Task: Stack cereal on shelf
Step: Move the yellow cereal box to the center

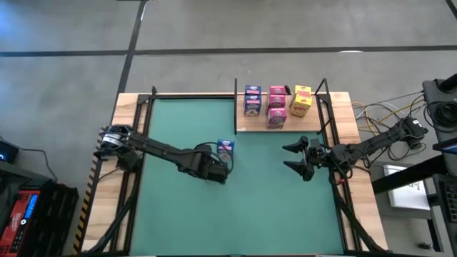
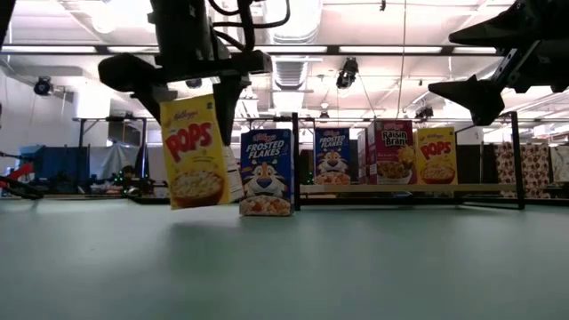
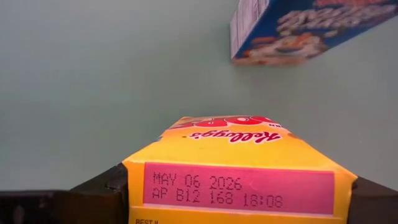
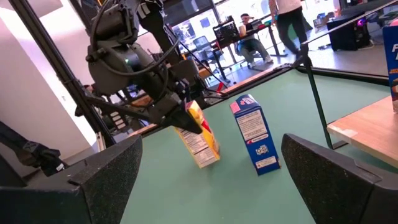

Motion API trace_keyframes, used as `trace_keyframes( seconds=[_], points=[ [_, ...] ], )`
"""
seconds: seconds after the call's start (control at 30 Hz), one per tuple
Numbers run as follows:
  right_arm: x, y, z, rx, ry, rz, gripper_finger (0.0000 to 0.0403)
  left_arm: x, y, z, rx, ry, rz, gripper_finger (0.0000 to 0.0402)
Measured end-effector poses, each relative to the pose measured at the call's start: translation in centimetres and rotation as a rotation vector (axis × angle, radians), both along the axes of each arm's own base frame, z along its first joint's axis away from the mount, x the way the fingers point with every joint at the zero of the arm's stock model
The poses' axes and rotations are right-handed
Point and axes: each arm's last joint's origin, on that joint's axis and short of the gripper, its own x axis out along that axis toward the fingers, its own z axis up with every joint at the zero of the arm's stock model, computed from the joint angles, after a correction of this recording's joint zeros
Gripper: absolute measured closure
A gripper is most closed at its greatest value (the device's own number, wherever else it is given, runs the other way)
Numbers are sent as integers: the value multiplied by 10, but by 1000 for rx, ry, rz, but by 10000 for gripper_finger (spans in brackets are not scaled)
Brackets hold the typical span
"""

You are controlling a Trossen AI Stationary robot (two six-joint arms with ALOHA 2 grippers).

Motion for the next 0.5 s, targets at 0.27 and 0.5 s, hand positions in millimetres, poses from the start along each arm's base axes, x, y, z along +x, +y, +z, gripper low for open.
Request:
trace_keyframes(
  seconds=[0.27, 0.5],
  points=[
    [0, 0, 0, 0, 0, 0, 30, 4, 14, 0, 16, -3, 17, 136],
    [0, 0, 0, 0, 1, 0, 30, 6, 23, 0, 18, -3, 11, 129]
  ],
)
